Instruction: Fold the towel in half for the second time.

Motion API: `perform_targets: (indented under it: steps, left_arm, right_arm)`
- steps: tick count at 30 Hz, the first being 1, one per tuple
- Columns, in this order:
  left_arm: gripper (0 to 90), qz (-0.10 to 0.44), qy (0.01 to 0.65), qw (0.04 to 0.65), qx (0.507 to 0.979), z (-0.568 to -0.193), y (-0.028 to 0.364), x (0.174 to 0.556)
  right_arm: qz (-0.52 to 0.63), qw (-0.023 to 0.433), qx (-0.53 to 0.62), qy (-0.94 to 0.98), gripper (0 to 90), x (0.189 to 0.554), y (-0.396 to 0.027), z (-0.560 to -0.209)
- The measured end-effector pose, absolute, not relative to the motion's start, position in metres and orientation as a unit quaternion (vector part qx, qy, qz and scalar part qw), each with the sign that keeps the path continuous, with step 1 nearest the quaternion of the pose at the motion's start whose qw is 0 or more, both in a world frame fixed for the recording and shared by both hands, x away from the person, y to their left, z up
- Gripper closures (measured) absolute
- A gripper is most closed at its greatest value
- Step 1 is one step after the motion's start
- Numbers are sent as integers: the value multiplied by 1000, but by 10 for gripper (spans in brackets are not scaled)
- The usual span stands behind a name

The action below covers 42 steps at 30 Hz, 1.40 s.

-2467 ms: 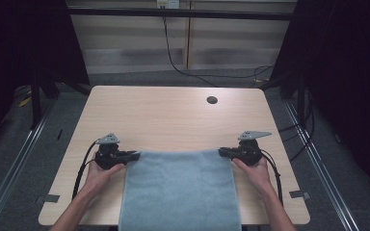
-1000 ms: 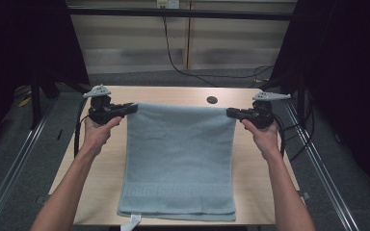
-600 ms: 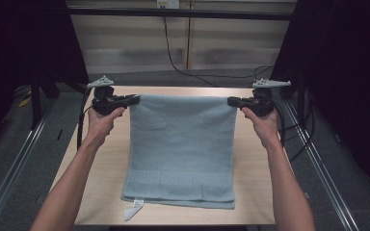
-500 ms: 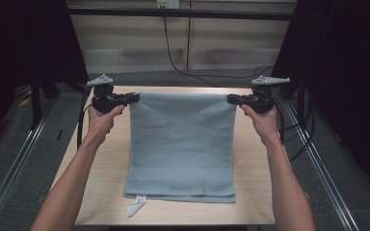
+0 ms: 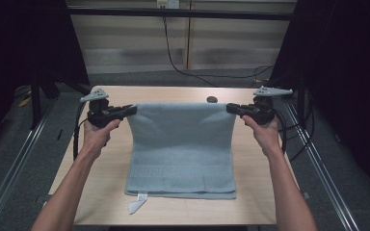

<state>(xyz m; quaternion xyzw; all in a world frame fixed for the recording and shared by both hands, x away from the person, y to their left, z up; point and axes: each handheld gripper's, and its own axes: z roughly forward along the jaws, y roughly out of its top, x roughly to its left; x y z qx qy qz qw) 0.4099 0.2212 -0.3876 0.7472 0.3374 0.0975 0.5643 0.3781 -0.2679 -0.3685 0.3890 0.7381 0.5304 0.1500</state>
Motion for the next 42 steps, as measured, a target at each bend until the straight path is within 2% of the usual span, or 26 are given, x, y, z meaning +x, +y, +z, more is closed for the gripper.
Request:
perform_targets:
  steps: [26,34,42]
  left_arm:
    - [805,101,275,573,765,-394,231,318]
    - [801,76,278,549,785,-427,233,293]
    - [796,49,287,520,803,-461,236,276]
  right_arm:
    - [527,126,356,761,856,283,-269,-393]
    - [512,114,362,770,853,261,-267,-414]
    - [488,89,374,784,850,239,-259,-451]
